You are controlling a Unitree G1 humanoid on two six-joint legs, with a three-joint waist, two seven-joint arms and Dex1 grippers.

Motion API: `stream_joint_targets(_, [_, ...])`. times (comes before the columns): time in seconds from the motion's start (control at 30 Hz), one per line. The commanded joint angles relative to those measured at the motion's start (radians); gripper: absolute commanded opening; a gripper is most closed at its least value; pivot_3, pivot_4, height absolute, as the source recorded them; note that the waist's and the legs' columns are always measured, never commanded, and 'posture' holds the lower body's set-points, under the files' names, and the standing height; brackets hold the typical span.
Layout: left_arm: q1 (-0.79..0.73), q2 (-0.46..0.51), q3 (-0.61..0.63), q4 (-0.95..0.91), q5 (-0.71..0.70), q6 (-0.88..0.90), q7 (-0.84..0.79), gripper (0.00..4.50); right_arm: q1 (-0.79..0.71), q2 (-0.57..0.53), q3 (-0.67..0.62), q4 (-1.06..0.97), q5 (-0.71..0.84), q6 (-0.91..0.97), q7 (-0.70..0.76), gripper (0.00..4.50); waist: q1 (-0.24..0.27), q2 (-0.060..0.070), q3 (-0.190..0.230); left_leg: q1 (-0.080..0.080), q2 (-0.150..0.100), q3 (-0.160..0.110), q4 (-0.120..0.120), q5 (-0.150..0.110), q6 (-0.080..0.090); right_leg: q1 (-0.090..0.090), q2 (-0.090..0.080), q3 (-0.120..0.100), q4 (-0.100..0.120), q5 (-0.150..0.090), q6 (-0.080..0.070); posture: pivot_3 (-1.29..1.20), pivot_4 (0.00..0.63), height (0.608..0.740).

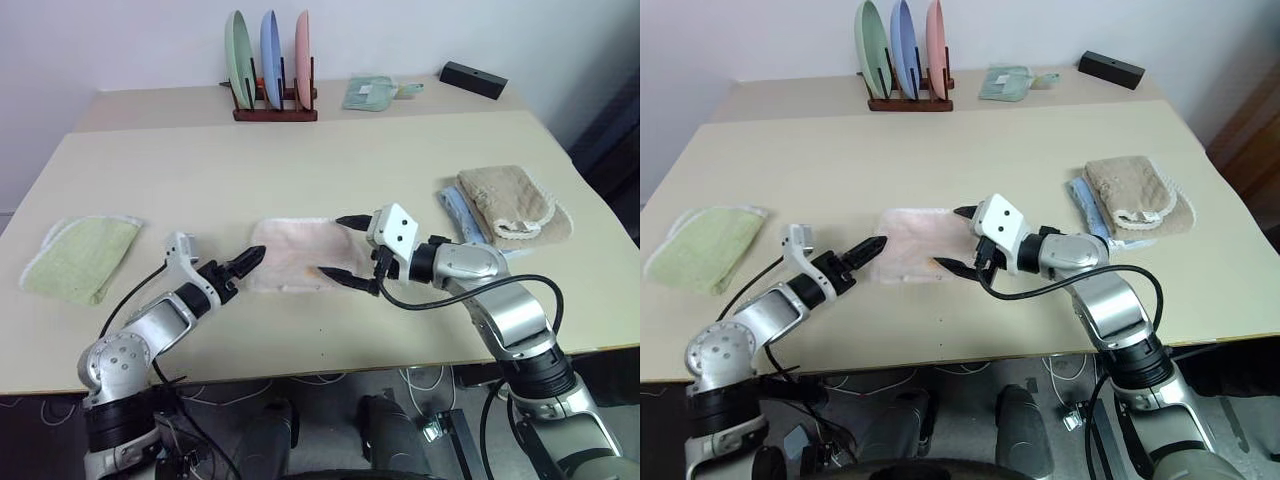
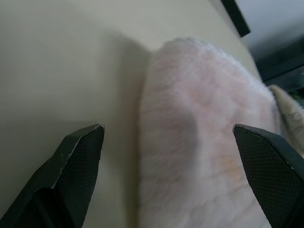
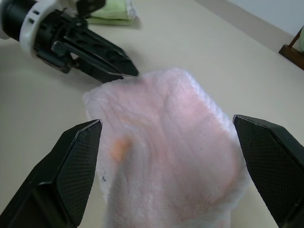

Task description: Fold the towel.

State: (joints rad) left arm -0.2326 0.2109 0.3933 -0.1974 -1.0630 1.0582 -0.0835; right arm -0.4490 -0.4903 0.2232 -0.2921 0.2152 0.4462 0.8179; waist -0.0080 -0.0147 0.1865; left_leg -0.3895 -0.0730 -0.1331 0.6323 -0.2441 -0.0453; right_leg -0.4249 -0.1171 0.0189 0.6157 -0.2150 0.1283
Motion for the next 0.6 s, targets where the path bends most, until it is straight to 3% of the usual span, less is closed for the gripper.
stream_joint_targets(0.03, [-0.027,-0.036,-0.070,0.015,-0.026,0.045,0.010,4.43,-0.001,0.006,-0.008,-0.055,0.001,-0.017,-0.016,4.50,0.000,0.000,0.000,0.000,0.000,0.000,0.000,0.000,0.000,0.000,0.000,0.000,0.000,0.000,0.000,0.00,0.150,0.740])
stream_joint_targets(0.13, [-0.053,-0.071,-0.127,0.029,-0.015,0.075,0.015,4.43,0.002,0.008,-0.007,-0.065,-0.009,-0.019,-0.031,4.50,0.003,0.000,0.000,0.000,0.000,0.000,0.000,0.000,0.000,0.000,0.000,0.000,0.000,0.000,0.000,0.00,0.150,0.740])
stream_joint_targets(0.23, [-0.067,-0.084,-0.139,0.045,-0.002,0.075,0.025,3.67,0.005,0.006,-0.007,-0.079,-0.013,-0.016,-0.043,4.50,0.001,0.000,0.000,0.000,0.000,0.000,0.000,0.000,0.000,0.000,0.000,0.000,0.000,0.000,0.000,0.00,0.150,0.740])
stream_joint_targets(0.47, [-0.078,-0.093,-0.126,0.049,-0.014,0.059,0.036,0.13,0.016,0.004,-0.005,-0.098,-0.017,-0.009,-0.057,4.50,-0.003,0.000,0.000,0.000,0.000,0.000,0.000,0.000,0.000,0.000,0.000,0.000,0.000,0.000,0.000,0.00,0.150,0.740])
stream_joint_targets(0.6, [-0.076,-0.119,-0.105,0.025,-0.022,0.018,0.052,0.05,0.011,0.010,-0.002,-0.099,-0.017,-0.009,-0.065,4.50,-0.002,0.000,0.000,0.000,0.000,0.000,0.000,0.000,0.000,0.000,0.000,0.000,-0.001,0.000,0.000,0.00,0.150,0.740])
